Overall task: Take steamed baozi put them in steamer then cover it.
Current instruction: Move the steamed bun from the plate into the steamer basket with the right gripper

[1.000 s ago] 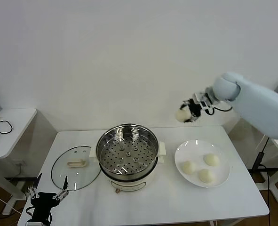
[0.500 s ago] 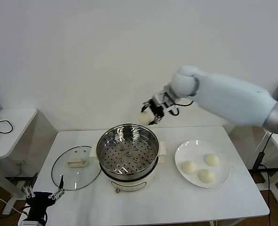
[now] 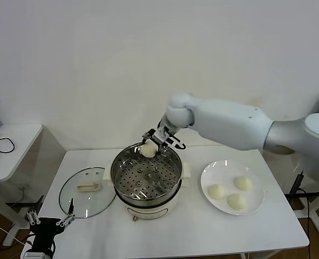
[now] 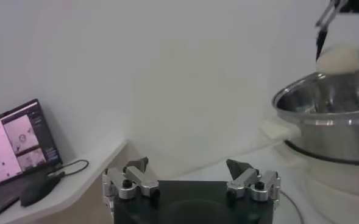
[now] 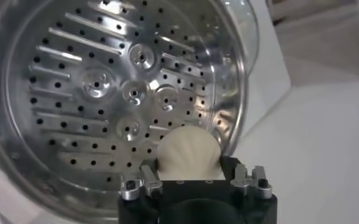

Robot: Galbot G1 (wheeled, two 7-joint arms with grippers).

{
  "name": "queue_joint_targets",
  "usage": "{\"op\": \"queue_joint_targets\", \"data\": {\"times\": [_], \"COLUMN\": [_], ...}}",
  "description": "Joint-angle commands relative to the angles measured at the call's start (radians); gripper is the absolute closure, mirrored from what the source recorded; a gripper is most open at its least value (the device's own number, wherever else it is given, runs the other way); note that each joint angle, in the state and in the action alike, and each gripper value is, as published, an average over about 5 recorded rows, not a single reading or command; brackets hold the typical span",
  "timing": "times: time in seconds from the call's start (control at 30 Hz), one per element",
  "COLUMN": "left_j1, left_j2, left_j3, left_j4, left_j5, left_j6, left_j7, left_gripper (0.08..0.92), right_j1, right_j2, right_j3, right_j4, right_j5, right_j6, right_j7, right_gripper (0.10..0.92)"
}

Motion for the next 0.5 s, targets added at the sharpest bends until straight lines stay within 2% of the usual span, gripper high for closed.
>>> {"op": "queue_joint_targets", "data": {"times": [0.03, 0.5], "left_j1": [-0.004, 0.000], "left_j2": [-0.005, -0.002], "left_j3": [0.008, 0.004], "left_j4": [-0.005, -0.006], "left_j5": [0.005, 0.002], "left_j6": [0.002, -0.001], "left_j7": [0.001, -0.001], "left_gripper": [0.177, 0.177], "right_j1": [-0.072, -0.132], "right_j2": [0.051, 0.107], "right_j3": [-0.001, 0.035], "right_j4": [-0.065, -0.189], "right_j5": [-0.175, -0.293], "right_j6": [0.112, 0.197], "right_j7": [0.052, 0.104], "right_gripper": [0.380, 0.361]}}
